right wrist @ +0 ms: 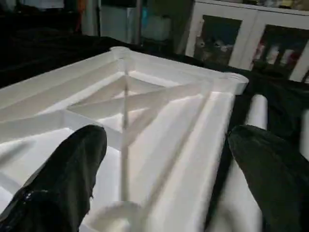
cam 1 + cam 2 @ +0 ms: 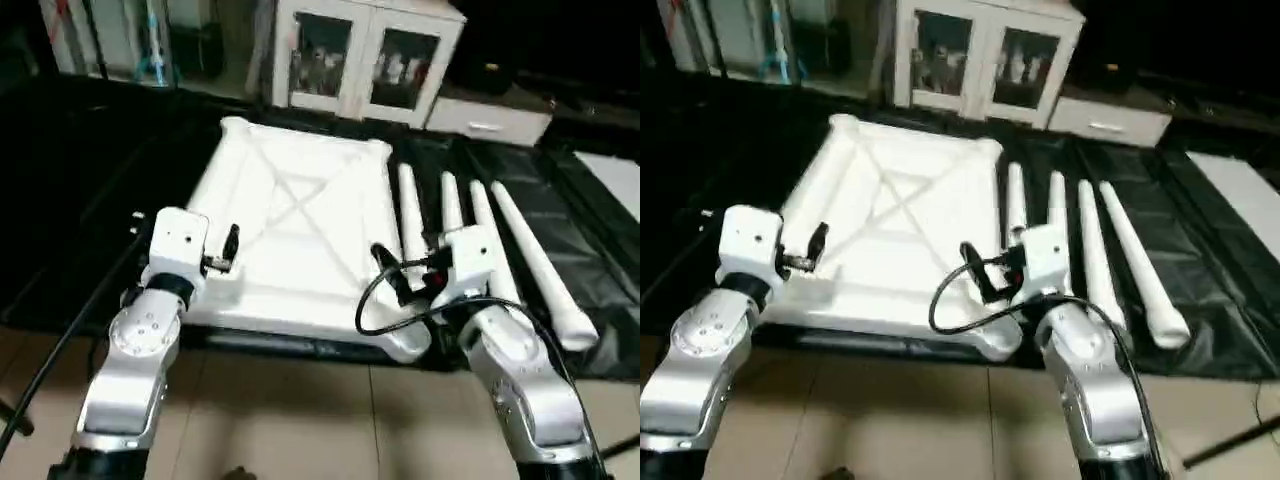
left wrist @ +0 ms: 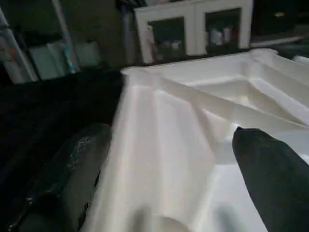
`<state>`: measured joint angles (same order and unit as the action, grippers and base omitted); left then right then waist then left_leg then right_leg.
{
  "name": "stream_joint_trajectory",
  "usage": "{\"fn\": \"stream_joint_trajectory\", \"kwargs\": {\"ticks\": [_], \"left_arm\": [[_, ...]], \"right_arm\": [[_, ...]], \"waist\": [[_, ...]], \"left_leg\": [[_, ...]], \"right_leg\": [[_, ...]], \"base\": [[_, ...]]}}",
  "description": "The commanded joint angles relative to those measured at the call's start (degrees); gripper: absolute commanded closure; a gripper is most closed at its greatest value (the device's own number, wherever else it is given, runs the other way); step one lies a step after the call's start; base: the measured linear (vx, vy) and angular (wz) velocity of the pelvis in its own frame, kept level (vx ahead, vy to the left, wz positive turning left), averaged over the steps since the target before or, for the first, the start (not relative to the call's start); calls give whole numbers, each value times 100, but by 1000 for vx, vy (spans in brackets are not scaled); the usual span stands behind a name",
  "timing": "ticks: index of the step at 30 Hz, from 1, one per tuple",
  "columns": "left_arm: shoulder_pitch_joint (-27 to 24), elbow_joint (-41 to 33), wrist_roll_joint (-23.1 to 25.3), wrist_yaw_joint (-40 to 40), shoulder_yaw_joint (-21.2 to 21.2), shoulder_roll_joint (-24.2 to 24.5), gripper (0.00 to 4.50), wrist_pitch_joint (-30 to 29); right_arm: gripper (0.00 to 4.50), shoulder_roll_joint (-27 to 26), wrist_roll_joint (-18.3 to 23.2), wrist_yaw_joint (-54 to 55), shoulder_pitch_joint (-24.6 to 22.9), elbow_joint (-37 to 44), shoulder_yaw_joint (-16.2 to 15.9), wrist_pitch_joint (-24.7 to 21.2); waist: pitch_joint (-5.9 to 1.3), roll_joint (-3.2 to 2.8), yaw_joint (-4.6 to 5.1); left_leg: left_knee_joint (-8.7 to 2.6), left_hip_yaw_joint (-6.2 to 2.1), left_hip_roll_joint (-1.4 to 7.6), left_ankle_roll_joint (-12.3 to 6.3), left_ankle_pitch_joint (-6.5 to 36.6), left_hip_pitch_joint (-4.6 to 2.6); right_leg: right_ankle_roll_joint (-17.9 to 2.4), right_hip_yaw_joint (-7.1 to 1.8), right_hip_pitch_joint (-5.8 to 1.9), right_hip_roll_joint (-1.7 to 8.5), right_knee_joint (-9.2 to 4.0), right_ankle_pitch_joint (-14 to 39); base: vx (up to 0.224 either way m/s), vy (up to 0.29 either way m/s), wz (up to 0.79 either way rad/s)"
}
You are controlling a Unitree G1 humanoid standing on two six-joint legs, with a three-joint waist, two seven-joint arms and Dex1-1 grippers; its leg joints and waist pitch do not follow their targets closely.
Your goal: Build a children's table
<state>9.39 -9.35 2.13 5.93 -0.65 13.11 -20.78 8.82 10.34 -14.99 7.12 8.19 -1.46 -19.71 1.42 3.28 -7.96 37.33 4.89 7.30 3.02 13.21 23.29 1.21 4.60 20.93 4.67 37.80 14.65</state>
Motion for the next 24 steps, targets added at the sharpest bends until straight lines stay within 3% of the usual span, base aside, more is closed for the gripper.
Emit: {"fn": "stream_joint_trajectory", "kwargs": {"ticks": [1, 2, 4, 5, 6, 7, 8, 9, 10, 11, 12, 13, 14, 15, 16, 17, 18, 19, 20, 21, 22, 23, 24], "left_arm": [[44, -49, -68, 19, -59, -31, 0, -14], [37, -58, -81, 23, -53, -41, 0, 6], [1, -90, -84, -11, -27, -84, 0, 51], [-51, -125, -88, -21, 1, -137, 0, 74], [-73, -140, -92, -20, 13, -159, 0, 80], [-104, -158, -98, -20, 6, -172, 0, 89], [-113, -164, -98, -22, 3, -176, 0, 92], [-155, -191, -91, -35, -9, -199, 0, 111], [-167, -200, -85, -41, -12, -210, 0, 119], [-179, -218, -68, -61, -24, -221, 0, 112], [-186, -226, -57, -80, -36, -223, 0, 109], [-190, -227, -43, -96, -45, -222, 0, 107], [-189, -206, -4, -118, -69, -203, 0, 100], [-187, -197, 15, -117, -80, -190, 0, 107], [-187, -193, 33, -106, -80, -190, 0, 117], [-187, -193, 33, -106, -80, -190, 0, 117], [-182, -192, 43, -96, -71, -191, 0, 121], [-187, -203, 59, -85, -40, -189, 0, 124], [-196, -209, 64, -86, -31, -189, 0, 125], [-205, -214, 67, -90, -28, -187, 0, 124], [-218, -225, 68, -97, -28, -191, 0, 123], [-227, -234, 68, -105, -32, -193, 0, 121], [-233, -241, 67, -109, -36, -191, 0, 119]], "right_arm": [[4, 34, -18, 124, 73, 9, 200, -58], [4, 21, -1, 148, 84, 4, 241, -71], [4, -1, 61, 189, 104, -5, 325, -142], [4, 1, 89, 209, 117, -5, 358, -200], [4, 26, 68, 208, 123, -1, 346, -223], [4, 54, 47, 185, 123, 1, 320, -211], [4, 60, 42, 180, 121, 2, 314, -207], [4, 81, 28, 168, 111, 2, 293, -187], [4, 81, 31, 171, 107, 1, 293, -182], [4, 76, 18, 182, 102, 3, 290, -165], [4, 70, 5, 186, 100, 4, 289, -158], [4, 65, -5, 188, 101, 2, 282, -154], [4, 64, -29, 161, 113, -10, 234, -158], [4, 65, -40, 155, 117, -19, 212, -158], [4, 67, -44, 156, 119, -21, 200, -165], [4, 67, -44, 156, 119, -21, 200, -165], [4, 101, -75, 117, 124, -24, 154, -146], [4, 168, -79, 3, 132, -12, 66, -159], [4, 196, -109, -11, 136, -15, 41, -132], [4, 227, -178, 16, 148, -28, 13, -118], [4, 249, -211, 8, 153, -45, -14, -102], [4, 259, -228, -5, 156, -57, -31, -84], [4, 249, -218, -5, 156, -60, -27, -85]], "waist": [[-220, 61, -103], [-196, 2, -100], [-173, -35, -57], [-157, -79, -34], [-146, -86, -15], [-44, -165, 93], [-47, -166, 114], [-28, -193, 144], [8, -218, 150], [-7, -240, 131], [-131, -172, 140], [-118, -107, 120], [-148, -44, 57], [-173, -4, 45], [-227, -3, 24], [-250, -37, 63], [-262, -18, 88], [-294, -36, 102], [-327, -45, 130], [-356, -52, 151], [-389, -21, 20], [-373, -81, 61], [-362, -128, 108]], "left_leg": [[-572, -50, 362, 190, 816, -80], [-696, 8, 403, 192, 920, -114], [-782, 24, 467, 255, 1416, -184], [-852, 31, 529, 338, 2375, -321], [-873, 29, 542, 340, 2656, -360], [-754, 229, 618, 594, 3602, -935], [-767, 242, 637, 598, 3881, -1054], [-868, 246, 769, 600, 4403, -1181], [-983, 232, 861, 623, 4654, -1148], [-1292, 114, 730, 338, 4806, -583], [-1148, 147, 630, 181, 4285, -601], [-967, 295, 446, 80, 3260, -568], [-886, 336, 400, -48, 2041, -356], [-841, 348, 378, -122, 1601, -305], [-837, 366, 361, -258, 1024, -348], [-876, 362, 391, -362, 732, -512], [-871, 348, 404, -444, 597, -591], [-827, 311, 393, -697, 120, -654], [-751, 254, 386, -1076, -513, -795], [-705, 191, 401, -1334, -898, -918], [-458, 80, -73, -2335, -1651, -292], [-382, -125, -76, -2761, -2130, -291], [-379, -295, -43, -2934, -2458, -441]], "right_leg": [[54, -409, -211, 759, -676, 1178], [-47, -342, -180, 641, -718, 1732], [-183, -316, -152, 575, -737, 2092], [-265, -277, -131, 539, -798, 2603], [-289, -254, -142, 520, -824, 2714], [-283, -249, 222, 211, -993, 3146], [-333, -168, 192, 138, -1004, 3088], [-394, -66, 182, 54, -873, 2644], [-384, -28, 148, 38, -738, 2446], [-235, -22, -384, 194, -605, 2004], [-215, -136, -485, 358, -689, 1977], [-256, -259, -473, 551, -997, 2758], [-194, -346, -688, 614, -1075, 3061], [-175, -362, -734, 596, -1059, 2977], [-317, -318, -728, 482, -981, 2343], [-614, -233, -614, 323, -851, 1384], [-780, -196, -567, 253, -776, 886], [-1062, -143, -565, 185, -626, -34], [-1223, -87, -480, 108, -495, -763], [-1284, -51, -399, 71, -406, -1020], [-880, 118, -942, 112, -535, -1671], [-672, 222, -903, 102, -454, -1775], [-531, 315, -806, -26, -387, -1501]], "base": [[-83, -79, -12], [-44, -67, -9], [-22, -34, -5], [0, 0, 0], [0, 0, 0], [7, -7, -24], [24, 23, -54], [24, 23, -54], [46, 43, -71], [64, 23, -55], [64, 23, -55], [77, -7, -24], [88, -17, -14], [88, -17, -14], [114, -10, -4], [139, -4, 9], [139, -4, 9], [164, 3, 9], [204, 7, 10], [204, 7, 10], [189, 21, 39], [171, 22, 67], [171, 22, 67]]}}
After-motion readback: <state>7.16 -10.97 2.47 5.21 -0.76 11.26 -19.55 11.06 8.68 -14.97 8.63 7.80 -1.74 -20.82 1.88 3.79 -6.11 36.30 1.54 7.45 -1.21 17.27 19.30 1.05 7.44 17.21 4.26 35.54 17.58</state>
